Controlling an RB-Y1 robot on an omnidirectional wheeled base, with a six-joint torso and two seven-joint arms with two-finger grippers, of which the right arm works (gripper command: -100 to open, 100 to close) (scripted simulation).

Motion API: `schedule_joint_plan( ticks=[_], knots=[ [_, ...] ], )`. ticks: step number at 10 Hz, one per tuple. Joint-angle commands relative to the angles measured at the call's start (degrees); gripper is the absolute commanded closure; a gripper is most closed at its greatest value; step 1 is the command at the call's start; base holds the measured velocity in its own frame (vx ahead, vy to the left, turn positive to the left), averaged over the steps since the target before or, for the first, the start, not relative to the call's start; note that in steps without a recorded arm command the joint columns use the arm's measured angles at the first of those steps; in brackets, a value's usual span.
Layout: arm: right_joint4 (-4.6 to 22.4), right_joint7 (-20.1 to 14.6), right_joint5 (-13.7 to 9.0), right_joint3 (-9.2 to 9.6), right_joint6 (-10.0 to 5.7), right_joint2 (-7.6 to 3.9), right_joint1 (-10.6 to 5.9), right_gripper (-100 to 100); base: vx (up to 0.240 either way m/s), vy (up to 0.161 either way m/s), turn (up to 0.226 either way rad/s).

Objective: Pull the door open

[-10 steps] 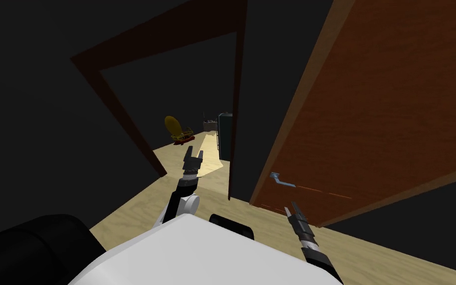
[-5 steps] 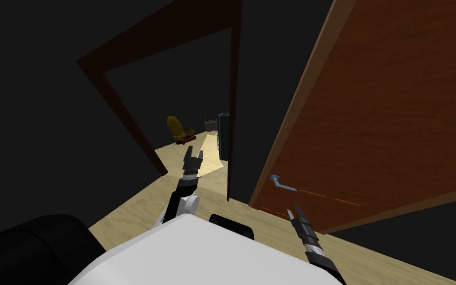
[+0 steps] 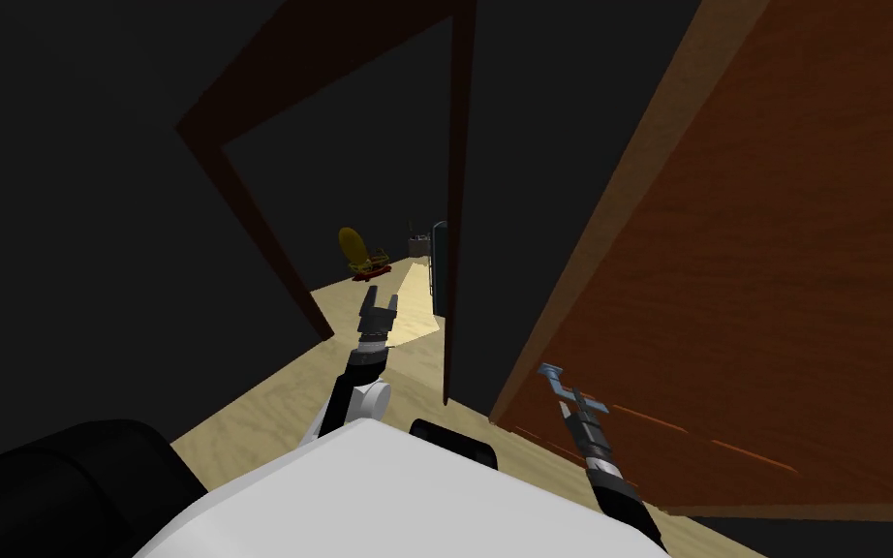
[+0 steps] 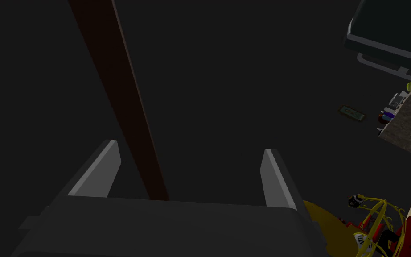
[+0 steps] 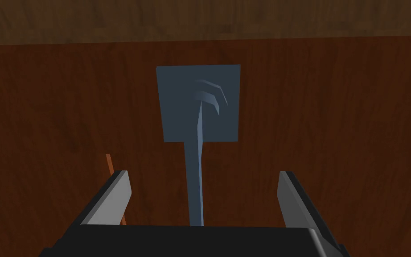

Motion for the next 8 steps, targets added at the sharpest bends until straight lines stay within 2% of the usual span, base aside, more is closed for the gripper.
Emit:
schedule_joint_plan(
  ticks=[1,2,3,8],
  knots=[
    [1.1,0.7,-0.2,-0.86,0.75,0.86,-1.41,-100,0.152,-0.071,0.122],
    [0.8,0.4,-0.1,-0.51,0.35,0.55,-0.88,-100,0.069,-0.035,0.033],
    [0.8,0.4,-0.1,-0.51,0.35,0.55,-0.88,100,-0.006,0.004,-0.025],
    [0.8,0.4,-0.1,-0.51,0.35,0.55,-0.88,100,-0.014,0.005,-0.003]
  ],
)
